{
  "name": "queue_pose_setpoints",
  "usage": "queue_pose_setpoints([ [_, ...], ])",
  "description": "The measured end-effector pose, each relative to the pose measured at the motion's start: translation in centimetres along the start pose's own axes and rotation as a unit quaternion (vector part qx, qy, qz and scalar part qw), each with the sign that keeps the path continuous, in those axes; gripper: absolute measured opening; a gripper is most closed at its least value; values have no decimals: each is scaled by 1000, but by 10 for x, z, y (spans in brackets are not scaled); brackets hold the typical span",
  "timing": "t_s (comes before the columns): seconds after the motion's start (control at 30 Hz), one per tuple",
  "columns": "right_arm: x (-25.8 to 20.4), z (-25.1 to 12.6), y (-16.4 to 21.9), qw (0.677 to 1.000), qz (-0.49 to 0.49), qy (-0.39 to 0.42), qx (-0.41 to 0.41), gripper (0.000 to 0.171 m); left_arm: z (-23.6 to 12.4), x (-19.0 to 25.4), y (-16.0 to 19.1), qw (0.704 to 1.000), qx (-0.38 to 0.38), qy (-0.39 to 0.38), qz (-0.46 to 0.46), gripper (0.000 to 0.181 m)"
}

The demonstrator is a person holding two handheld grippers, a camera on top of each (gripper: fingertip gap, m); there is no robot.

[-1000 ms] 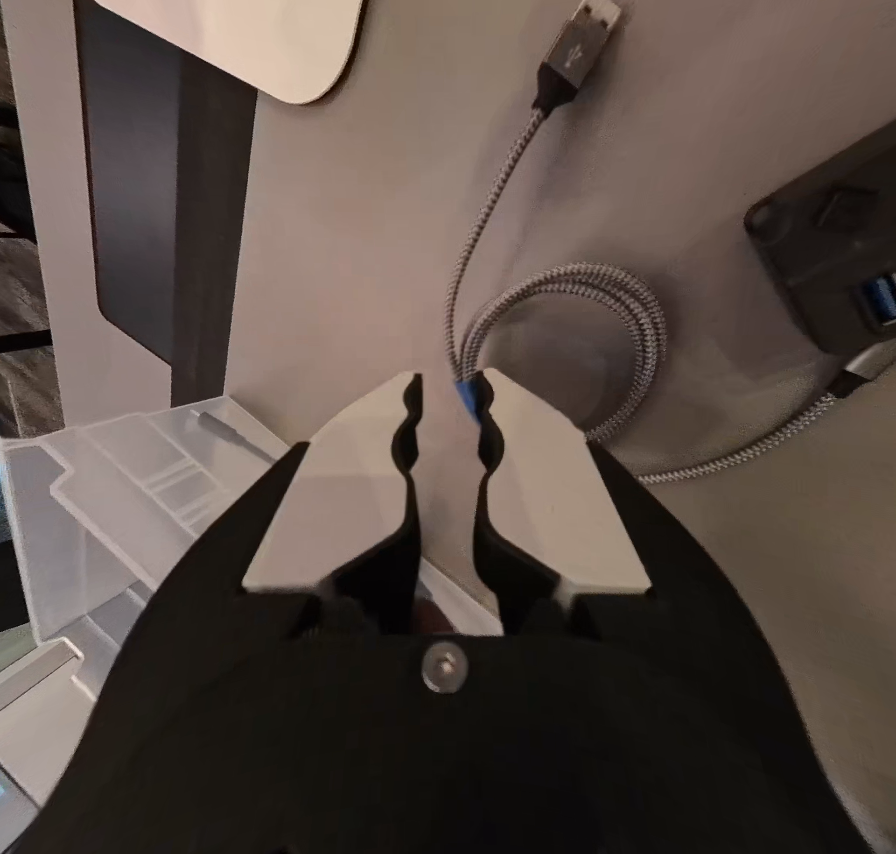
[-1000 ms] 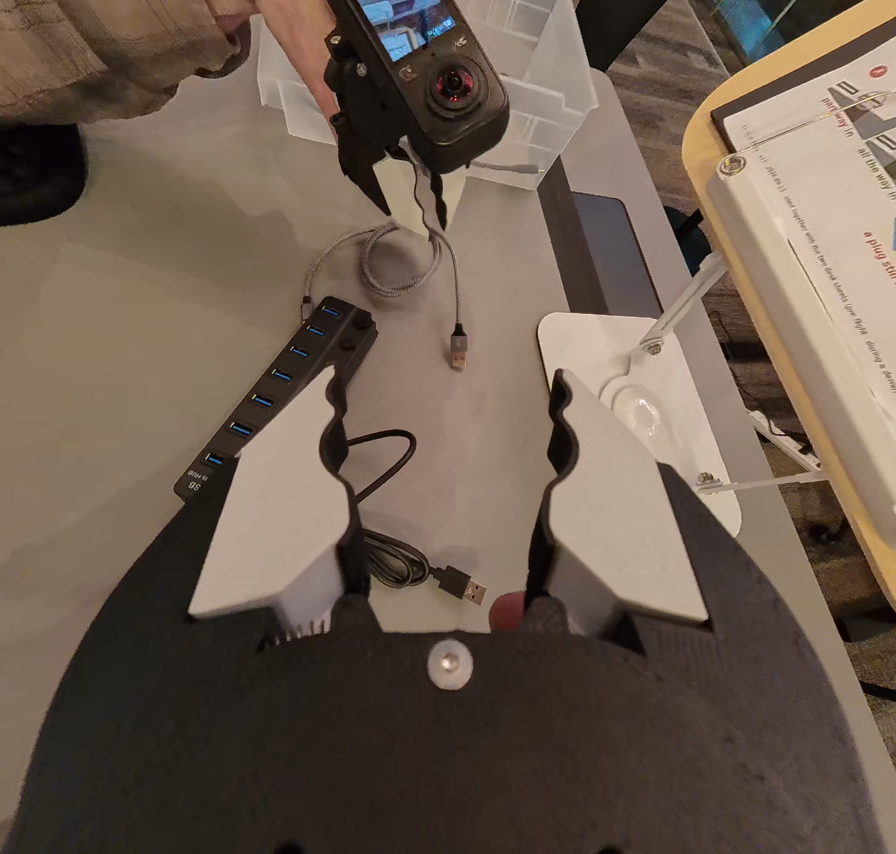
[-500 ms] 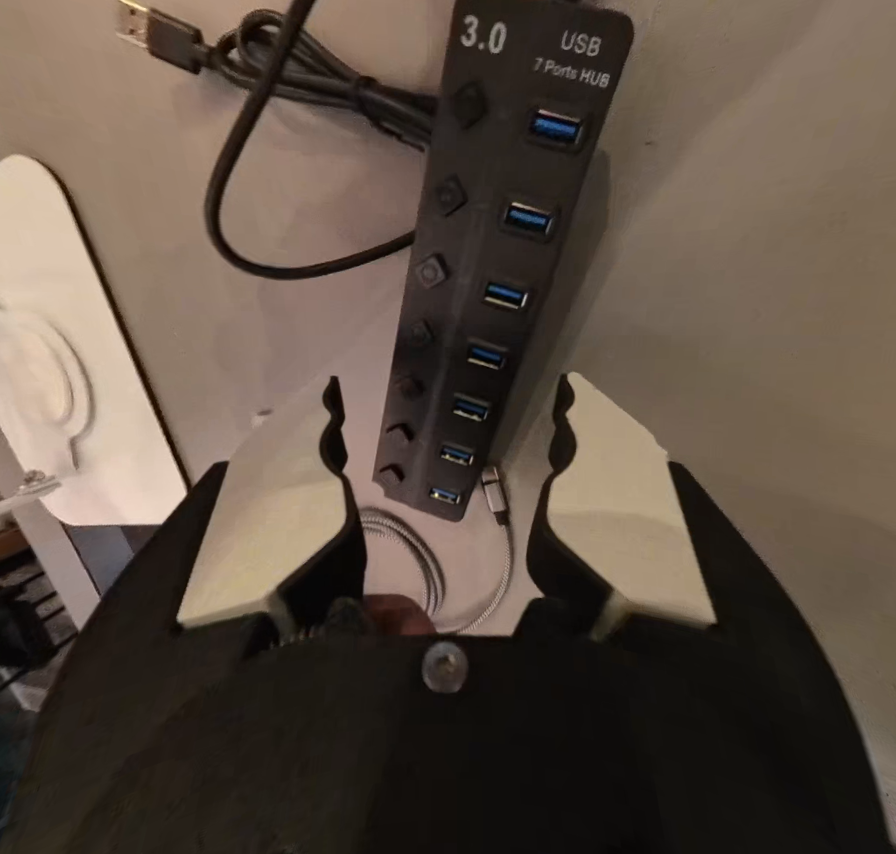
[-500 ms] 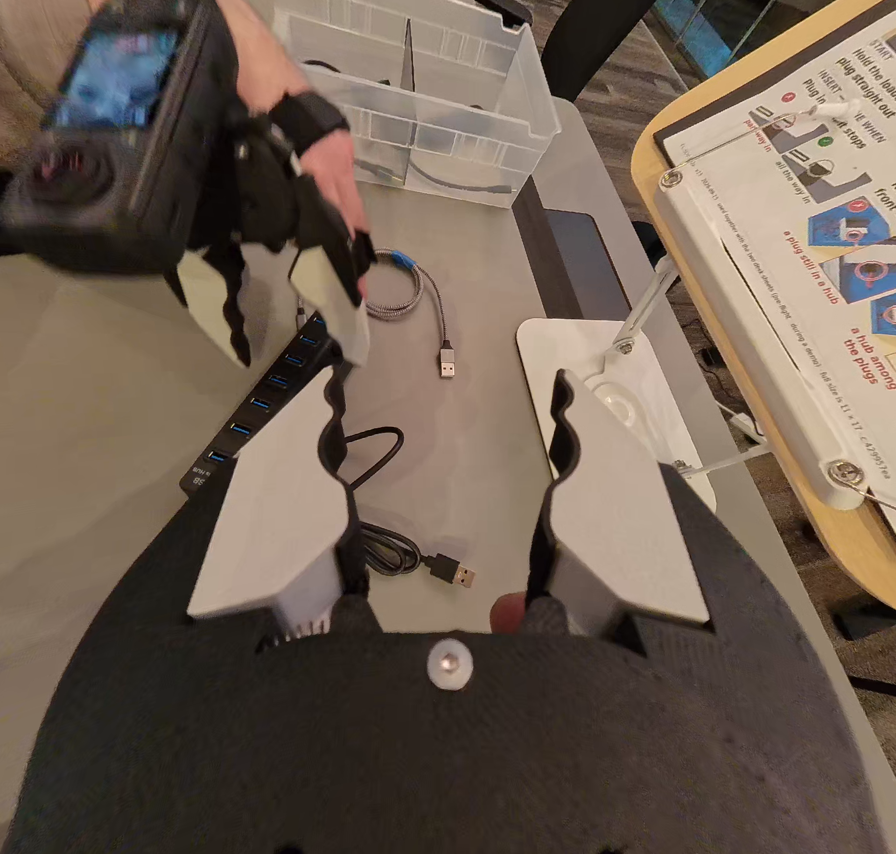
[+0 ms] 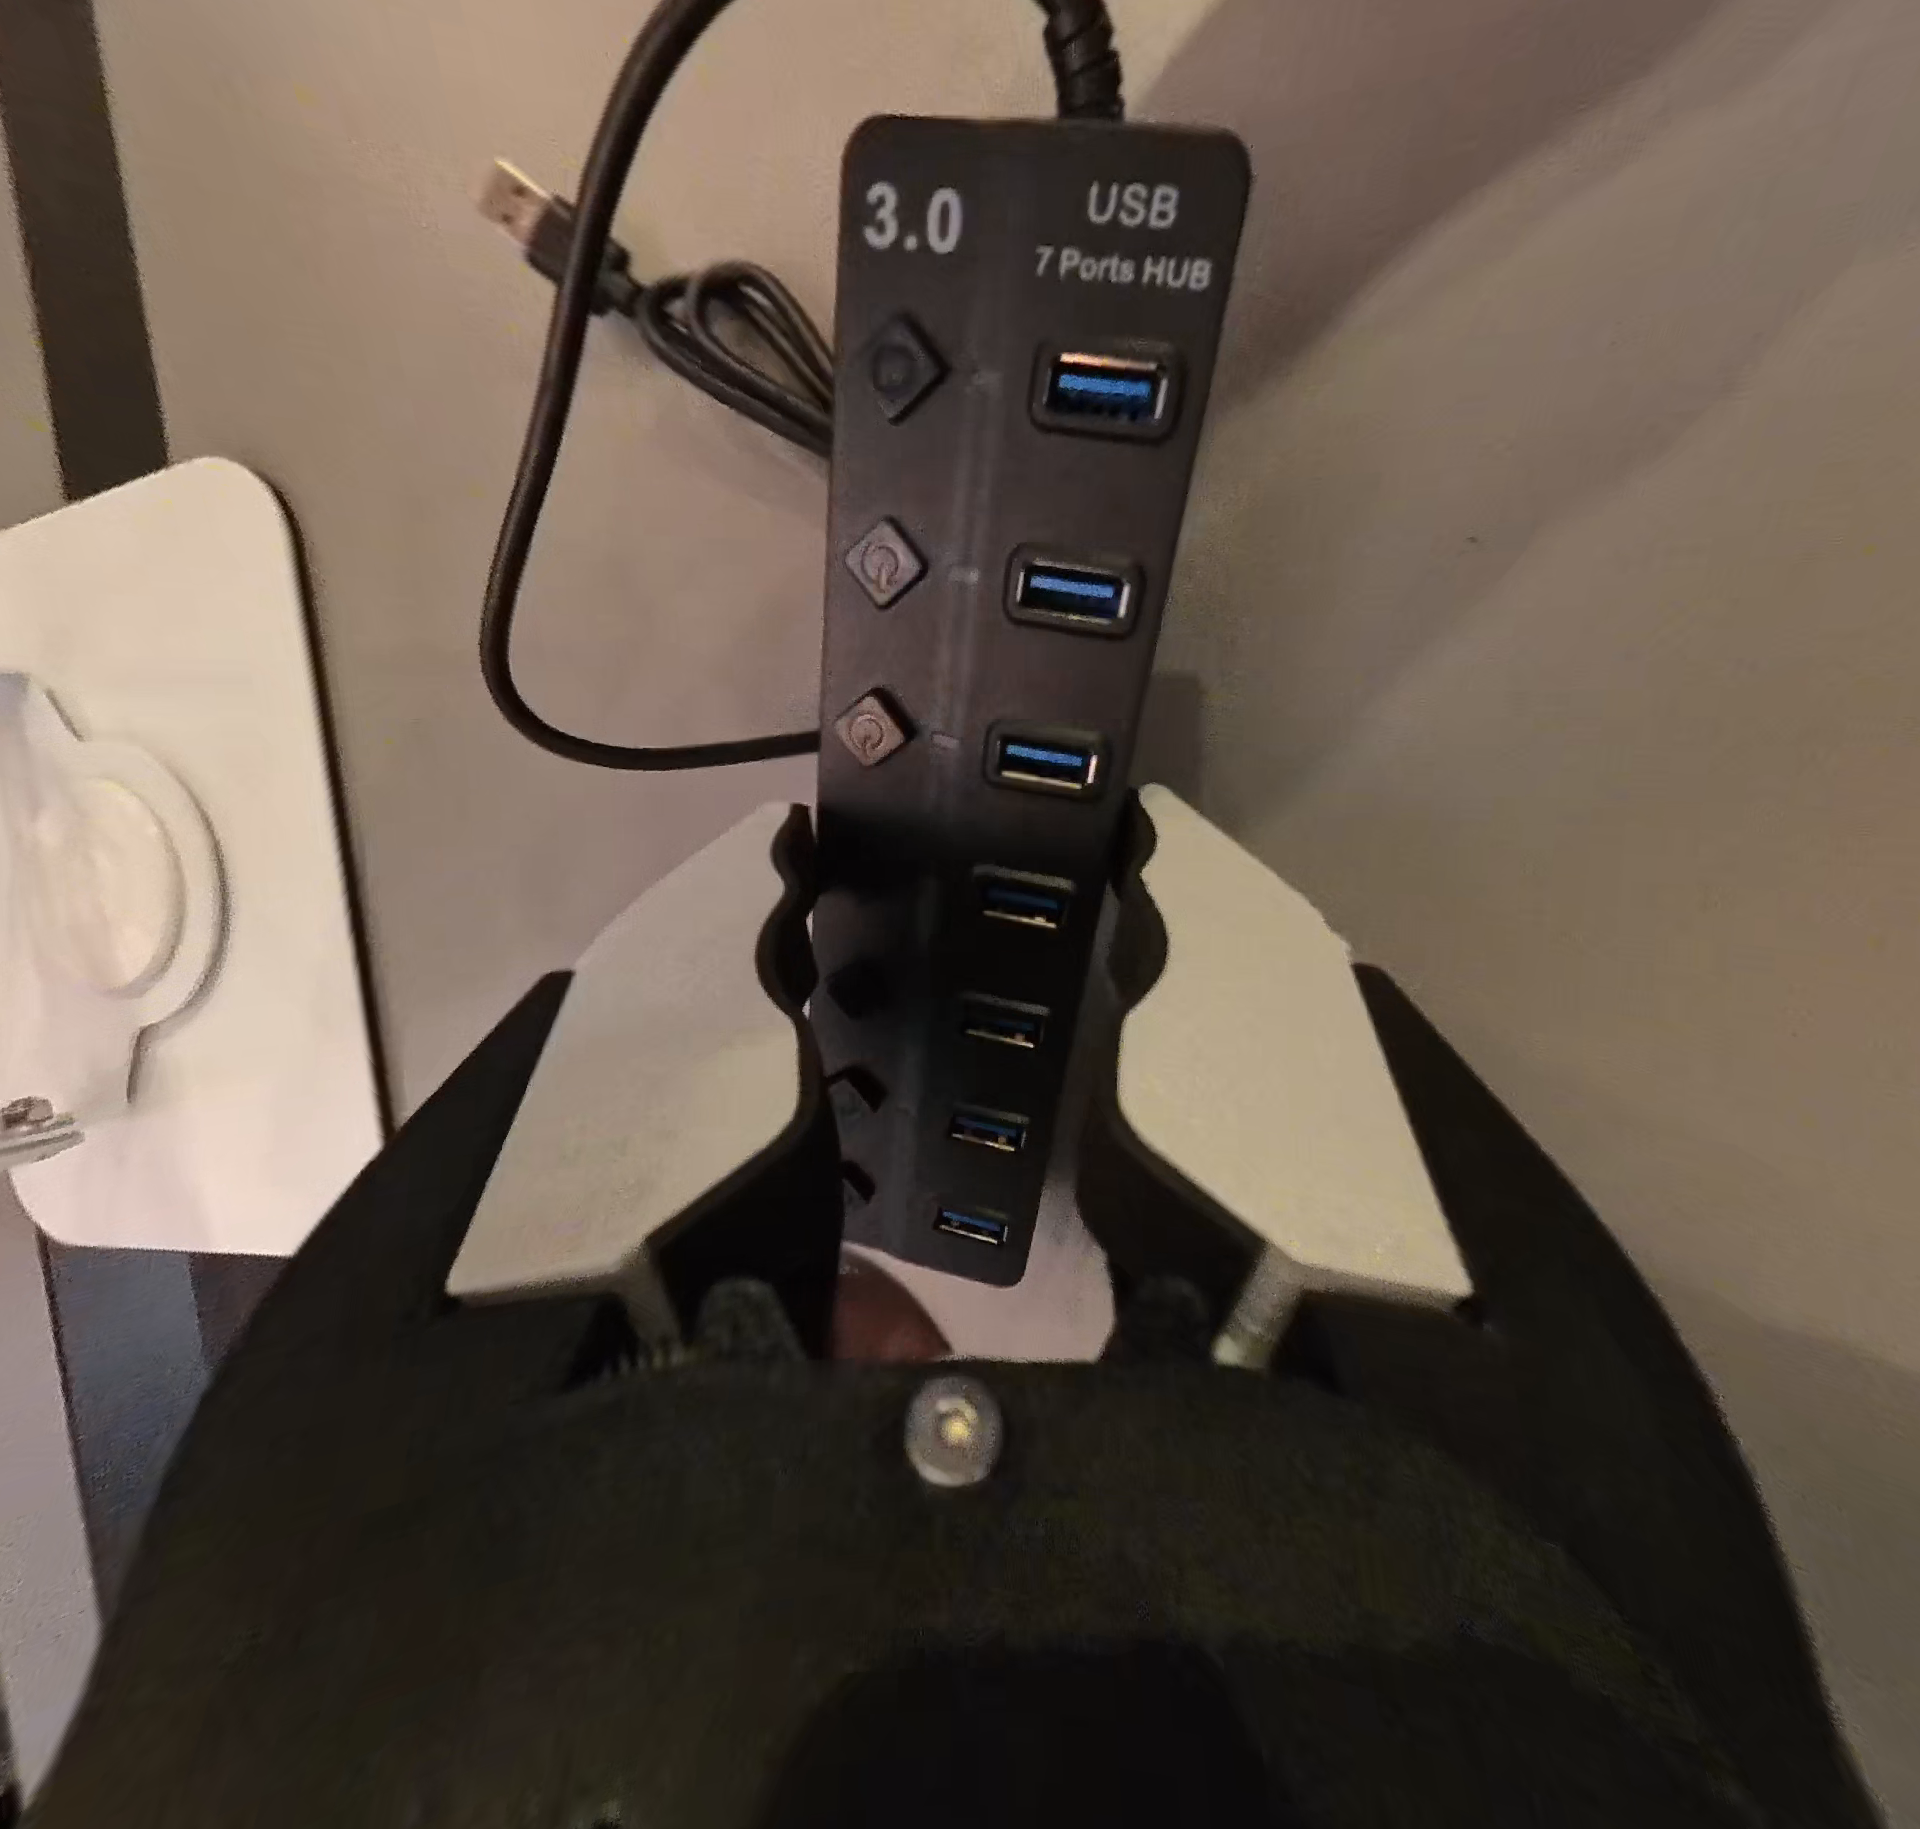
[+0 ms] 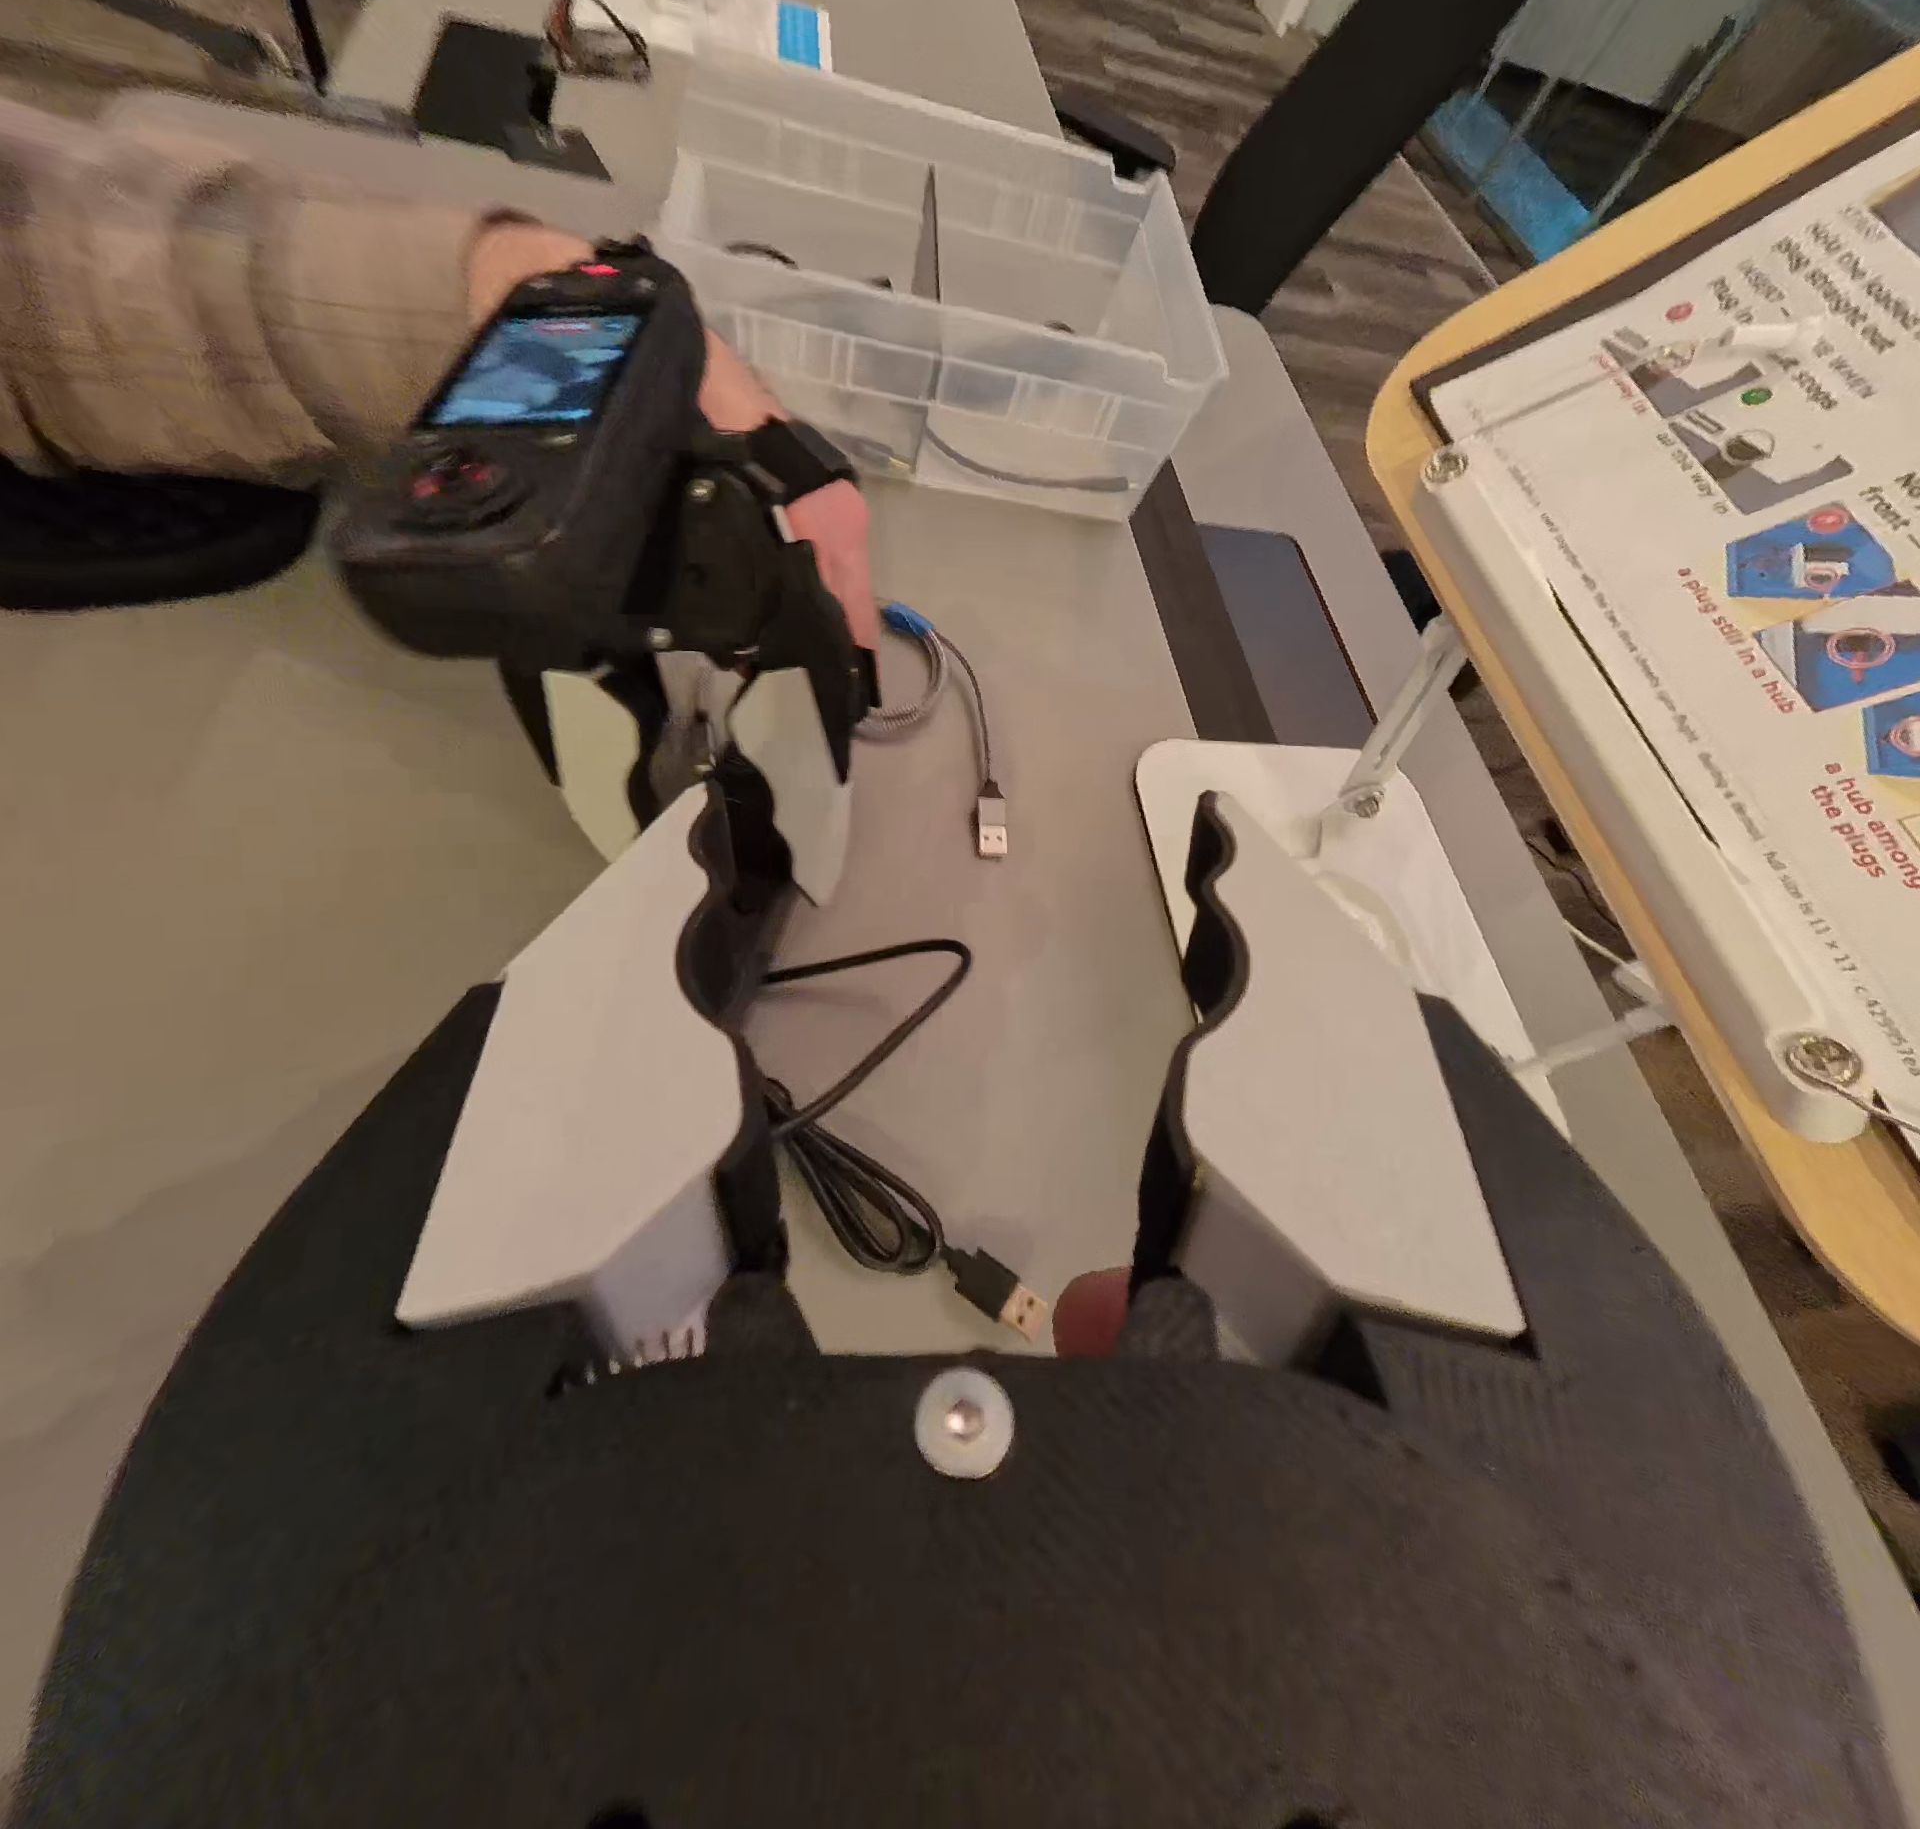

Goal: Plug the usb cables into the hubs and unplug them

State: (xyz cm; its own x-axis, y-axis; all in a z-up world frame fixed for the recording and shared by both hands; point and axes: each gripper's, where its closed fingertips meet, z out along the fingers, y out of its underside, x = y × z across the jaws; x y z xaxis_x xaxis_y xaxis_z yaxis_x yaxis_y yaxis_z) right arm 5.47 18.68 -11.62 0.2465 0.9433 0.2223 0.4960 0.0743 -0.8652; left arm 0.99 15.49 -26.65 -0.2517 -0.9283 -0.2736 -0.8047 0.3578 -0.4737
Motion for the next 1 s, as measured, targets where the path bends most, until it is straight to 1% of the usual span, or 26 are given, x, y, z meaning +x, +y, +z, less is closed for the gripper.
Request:
queue_pose_setpoints([
  [0.1, -3, -11, -9, 999, 8, -15, 30, 88, -16, -21, -10, 997, 58, -37, -36, 55],
  [0.17, -6, -16, -9, 999, 4, -22, 33, 93, -25, -36, -13, 992, 79, -72, -61, 55],
  [0.27, -16, -16, -5, 999, -14, -39, 14, 100, -31, -52, -15, 986, 87, -117, -77, 55],
  [0.3, -20, -13, -3, 999, -23, -42, 0, 103, -32, -54, -16, 985, 89, -123, -82, 55],
  [0.37, -27, -4, 5, 997, -47, -48, -34, 103, -34, -61, -23, 981, 101, -142, -89, 55],
  [0.43, -29, 6, 12, 995, -67, -42, -59, 105, -37, -62, -29, 978, 112, -153, -91, 55],
  [0.5, -26, 13, 17, 994, -76, -35, -70, 102, -40, -64, -34, 975, 121, -160, -92, 55],
  [0.6, -21, 16, 24, 995, -68, -34, -66, 100, -45, -65, -42, 971, 145, -160, -100, 55],
  [0.73, -14, 13, 31, 997, -48, -40, -39, 98, -46, -65, -44, 970, 154, -158, -103, 55],
  [0.8, -6, 13, 40, 998, -46, -27, -45, 98, -46, -67, -44, 968, 158, -164, -104, 55],
  [0.83, 1, 11, 44, 998, -48, -11, -48, 99, -46, -67, -44, 968, 160, -162, -106, 55],
  [0.93, 14, -6, 40, 1000, -18, 3, -7, 99, -50, -69, -45, 965, 169, -165, -111, 55],
  [1.0, 22, -20, 45, 1000, 5, 14, -8, 102, -54, -71, -45, 963, 178, -170, -115, 55],
])
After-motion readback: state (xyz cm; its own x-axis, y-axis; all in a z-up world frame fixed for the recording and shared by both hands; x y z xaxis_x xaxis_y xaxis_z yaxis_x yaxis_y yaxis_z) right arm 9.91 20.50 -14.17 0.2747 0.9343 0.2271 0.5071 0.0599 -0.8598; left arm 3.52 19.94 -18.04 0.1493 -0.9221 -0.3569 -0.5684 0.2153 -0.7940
